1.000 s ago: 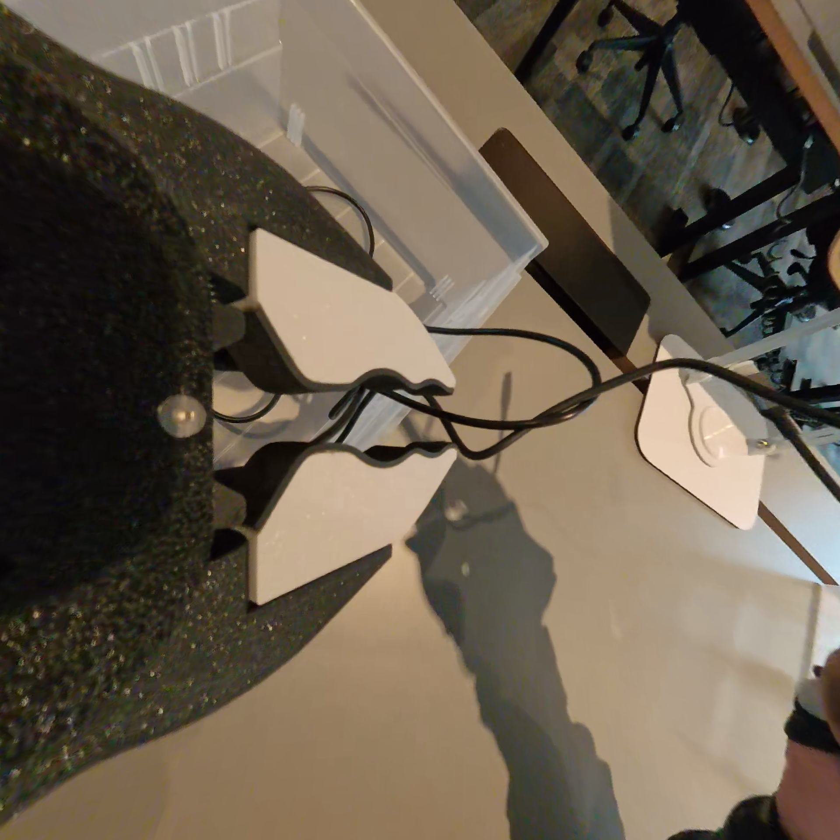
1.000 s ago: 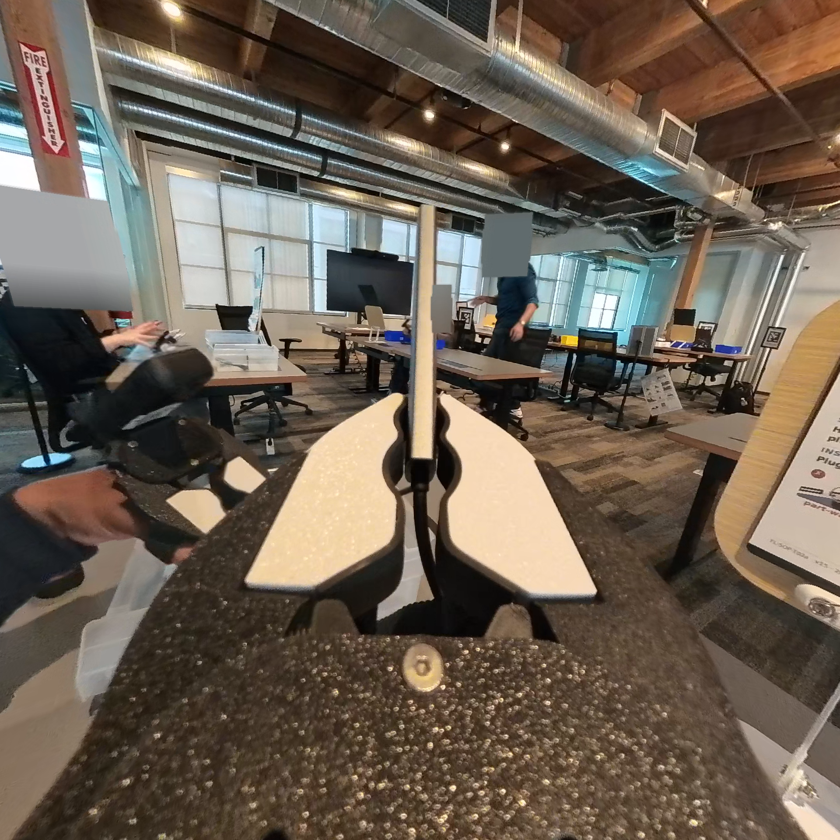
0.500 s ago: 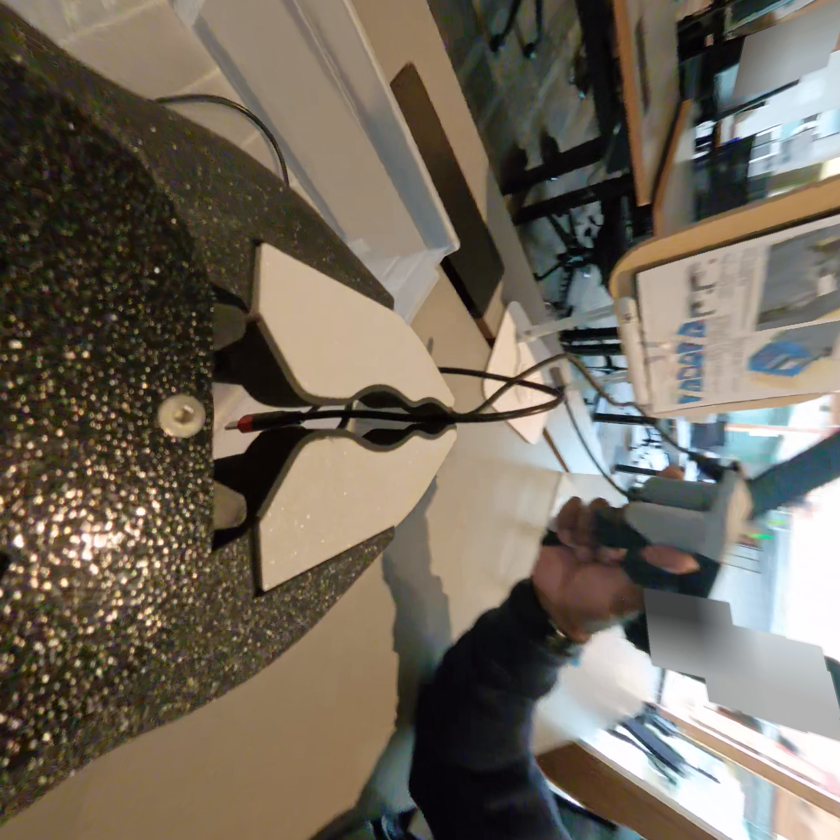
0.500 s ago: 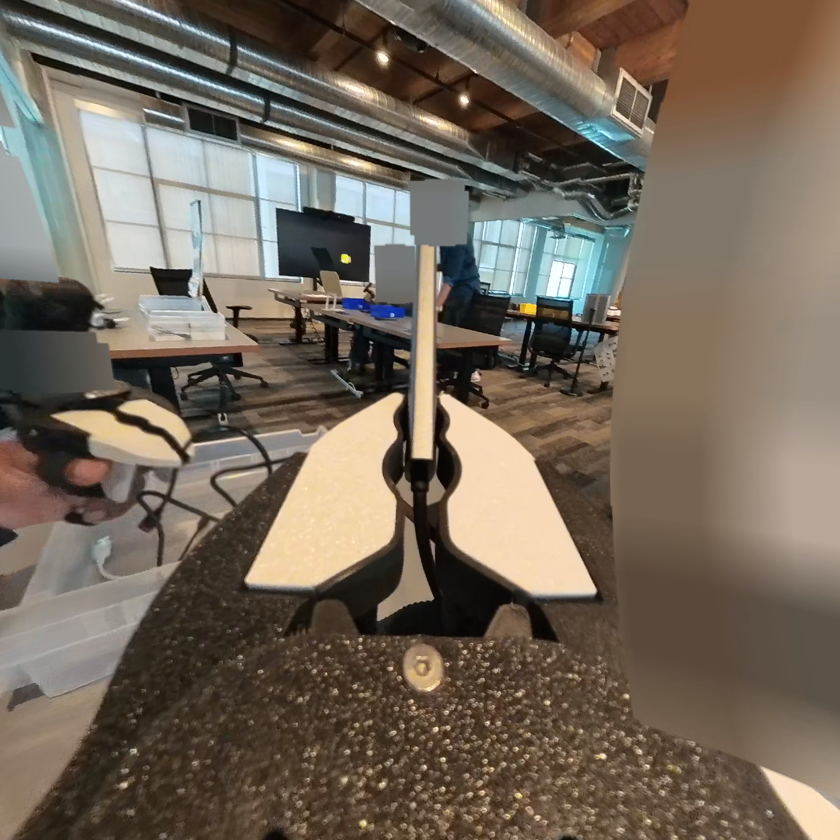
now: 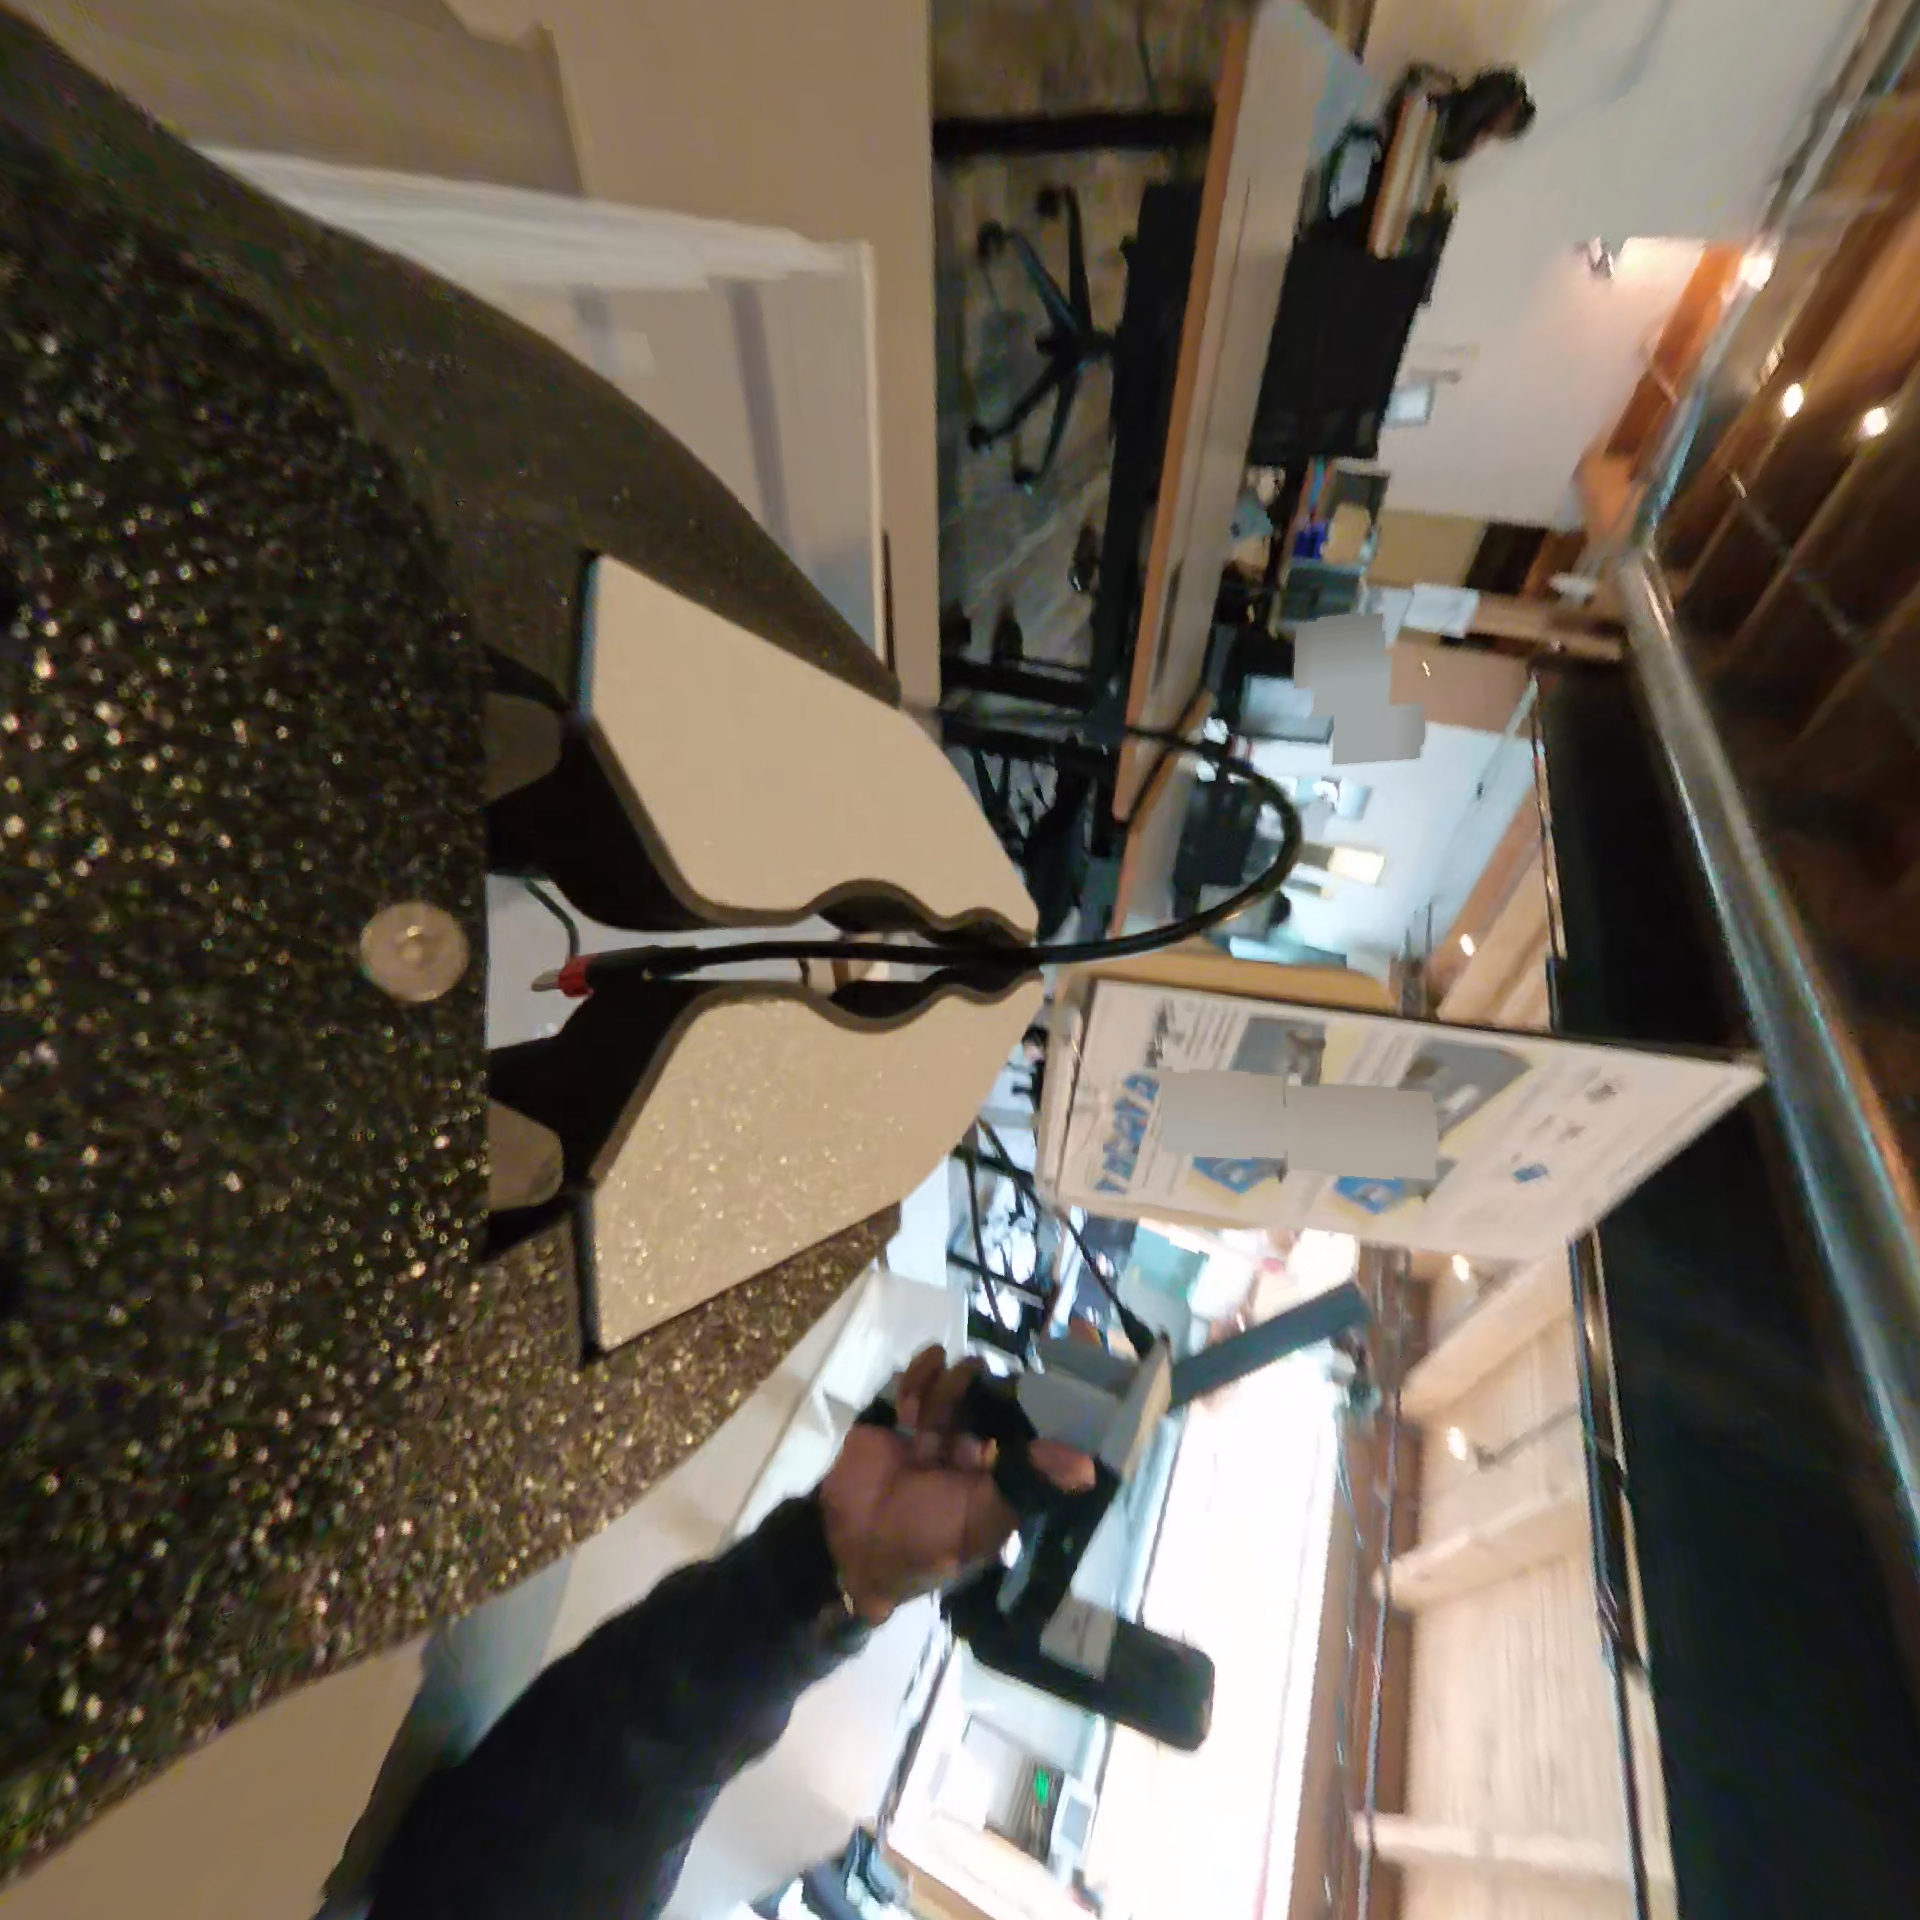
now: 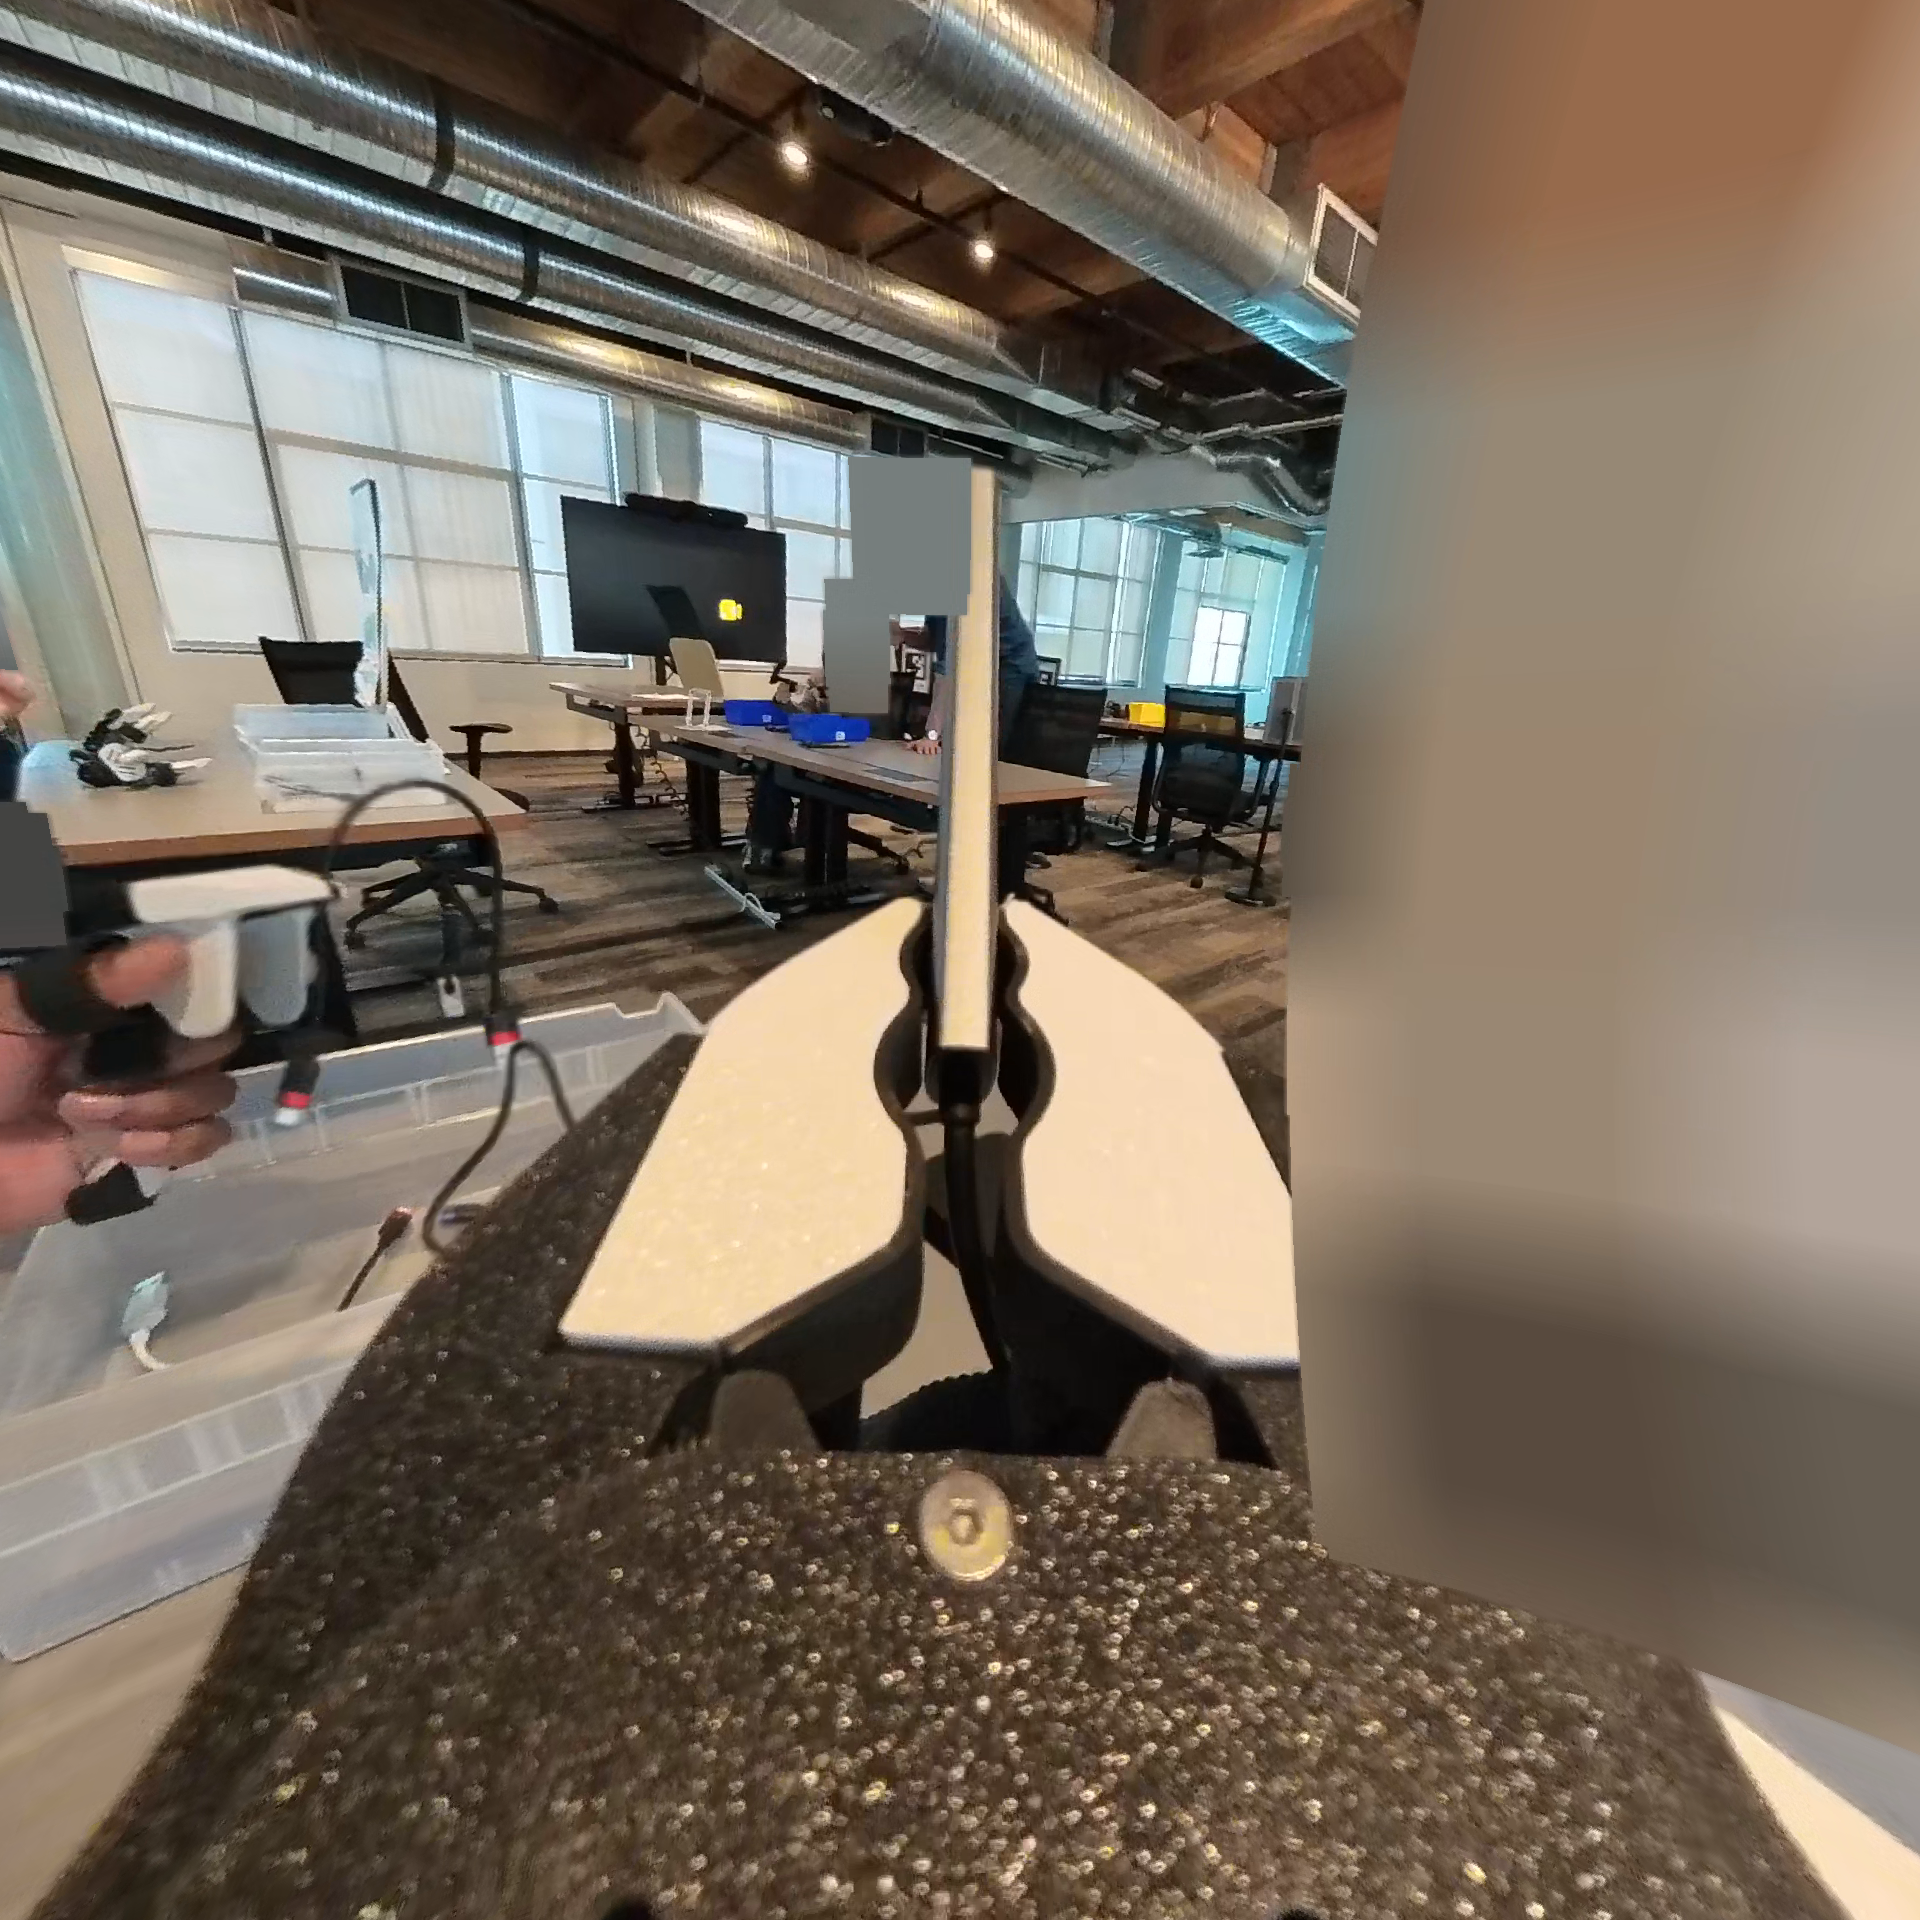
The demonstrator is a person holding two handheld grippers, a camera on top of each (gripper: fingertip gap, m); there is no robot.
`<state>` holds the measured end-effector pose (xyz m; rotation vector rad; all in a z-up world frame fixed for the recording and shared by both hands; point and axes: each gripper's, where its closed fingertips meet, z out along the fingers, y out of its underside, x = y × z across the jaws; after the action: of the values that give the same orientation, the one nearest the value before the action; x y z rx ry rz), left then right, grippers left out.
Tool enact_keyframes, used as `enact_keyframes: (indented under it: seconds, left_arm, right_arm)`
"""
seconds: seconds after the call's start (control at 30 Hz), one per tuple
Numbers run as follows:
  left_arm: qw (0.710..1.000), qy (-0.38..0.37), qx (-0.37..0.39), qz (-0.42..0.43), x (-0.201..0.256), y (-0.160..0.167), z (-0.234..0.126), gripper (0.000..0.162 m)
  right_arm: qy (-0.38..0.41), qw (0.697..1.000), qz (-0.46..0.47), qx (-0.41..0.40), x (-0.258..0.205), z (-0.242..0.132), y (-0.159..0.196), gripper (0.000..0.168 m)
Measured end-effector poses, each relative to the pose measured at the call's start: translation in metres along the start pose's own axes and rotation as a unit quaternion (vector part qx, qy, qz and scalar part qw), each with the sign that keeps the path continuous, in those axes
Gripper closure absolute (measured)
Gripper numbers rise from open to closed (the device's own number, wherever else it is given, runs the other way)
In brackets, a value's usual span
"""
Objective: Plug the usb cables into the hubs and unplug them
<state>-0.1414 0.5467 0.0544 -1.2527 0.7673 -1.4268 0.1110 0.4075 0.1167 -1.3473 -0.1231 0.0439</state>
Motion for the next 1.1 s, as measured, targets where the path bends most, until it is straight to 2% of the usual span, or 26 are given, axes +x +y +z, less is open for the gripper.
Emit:
enact_keyframes:
  seconds: [0.2,0.37,0.5,0.67,0.8,1.1]
  left_arm:
    - [0.986,-0.088,-0.142,0.027,-0.021,0.039,0.002,0.160]
    - [0.940,-0.179,-0.288,0.045,-0.046,0.087,-0.004,0.159]
    - [0.907,-0.202,-0.367,0.042,-0.054,0.118,-0.008,0.159]
    - [0.875,-0.209,-0.433,0.049,-0.055,0.142,-0.014,0.156]
    - [0.861,-0.217,-0.456,0.054,-0.057,0.149,-0.017,0.145]
    - [0.880,-0.243,-0.396,0.101,-0.060,0.116,-0.013,0.140]
  right_arm:
    - [-0.011,1.000,-0.005,0.019,-0.007,-0.004,-0.014,0.159]
    - [-0.024,0.999,-0.014,0.030,-0.017,-0.008,-0.026,0.159]
    - [-0.034,0.998,-0.019,0.041,-0.024,-0.015,-0.039,0.159]
    - [-0.045,0.997,-0.017,0.065,-0.027,-0.029,-0.061,0.159]
    - [-0.049,0.994,-0.012,0.100,-0.027,-0.047,-0.089,0.159]
    - [-0.044,0.985,-0.027,0.166,-0.025,-0.098,-0.144,0.159]
